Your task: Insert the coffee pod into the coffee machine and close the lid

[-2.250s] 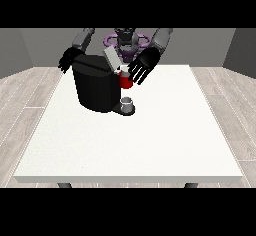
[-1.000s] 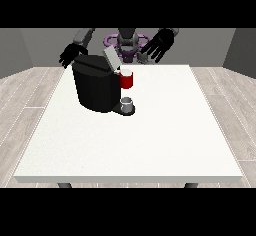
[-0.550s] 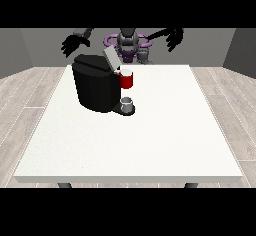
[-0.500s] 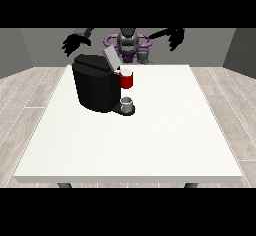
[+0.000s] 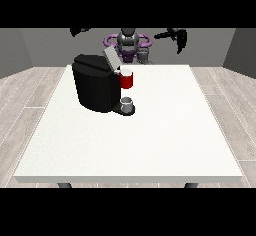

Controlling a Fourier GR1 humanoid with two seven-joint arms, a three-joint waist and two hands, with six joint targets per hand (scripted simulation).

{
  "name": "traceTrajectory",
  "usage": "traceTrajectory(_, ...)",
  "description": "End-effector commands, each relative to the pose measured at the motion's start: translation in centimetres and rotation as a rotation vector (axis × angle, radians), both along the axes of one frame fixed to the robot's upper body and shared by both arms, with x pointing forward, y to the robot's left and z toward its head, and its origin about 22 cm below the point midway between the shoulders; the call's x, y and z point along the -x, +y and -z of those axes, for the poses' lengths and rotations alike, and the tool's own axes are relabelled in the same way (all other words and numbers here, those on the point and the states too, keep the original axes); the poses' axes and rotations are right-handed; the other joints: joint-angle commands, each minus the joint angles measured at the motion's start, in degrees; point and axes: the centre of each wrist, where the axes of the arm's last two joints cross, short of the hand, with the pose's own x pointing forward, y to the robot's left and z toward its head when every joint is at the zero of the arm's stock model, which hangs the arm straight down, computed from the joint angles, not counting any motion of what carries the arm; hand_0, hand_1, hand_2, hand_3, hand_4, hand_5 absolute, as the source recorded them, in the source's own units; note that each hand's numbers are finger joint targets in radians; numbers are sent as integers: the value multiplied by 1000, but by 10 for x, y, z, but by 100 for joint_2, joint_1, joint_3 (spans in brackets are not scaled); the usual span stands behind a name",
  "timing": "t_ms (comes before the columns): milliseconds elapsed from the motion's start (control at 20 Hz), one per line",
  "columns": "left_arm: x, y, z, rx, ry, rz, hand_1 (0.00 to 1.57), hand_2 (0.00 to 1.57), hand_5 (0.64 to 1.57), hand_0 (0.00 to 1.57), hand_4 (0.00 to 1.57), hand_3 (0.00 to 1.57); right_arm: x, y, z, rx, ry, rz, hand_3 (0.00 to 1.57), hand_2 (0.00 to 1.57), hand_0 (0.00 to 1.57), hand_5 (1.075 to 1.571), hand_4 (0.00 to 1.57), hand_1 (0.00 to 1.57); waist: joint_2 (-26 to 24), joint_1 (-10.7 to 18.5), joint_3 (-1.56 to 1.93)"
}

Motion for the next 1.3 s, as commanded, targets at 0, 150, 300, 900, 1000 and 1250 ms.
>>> traceTrajectory(0,17,-3,17,87,50,2,0,0,1571,0,0,0,-6,11,-14,16,9,-61,0,0,0,1571,0,0,-166,282,3)
traceTrajectory(150,19,-14,13,116,5,15,0,0,1571,0,140,0,-12,12,-18,33,-49,-96,0,0,0,1571,0,0,155,465,5)
traceTrajectory(300,23,-22,8,132,-12,73,0,0,1571,0,0,0,-15,1,-6,75,-57,-60,0,0,0,1571,137,0,273,867,7)
traceTrajectory(900,49,-29,-15,170,-84,0,0,0,1571,0,0,0,-51,11,-26,28,-89,-141,0,0,0,1571,0,0,898,744,6)
traceTrajectory(1000,41,-13,-38,145,-86,-16,0,0,1571,0,0,0,-55,15,-25,35,-73,-130,0,0,0,1571,0,0,1001,759,6)
traceTrajectory(1250,61,19,-23,106,-133,-56,0,0,1571,0,0,0,-62,43,-34,6,-94,-210,0,0,0,1571,0,0,1367,448,3)
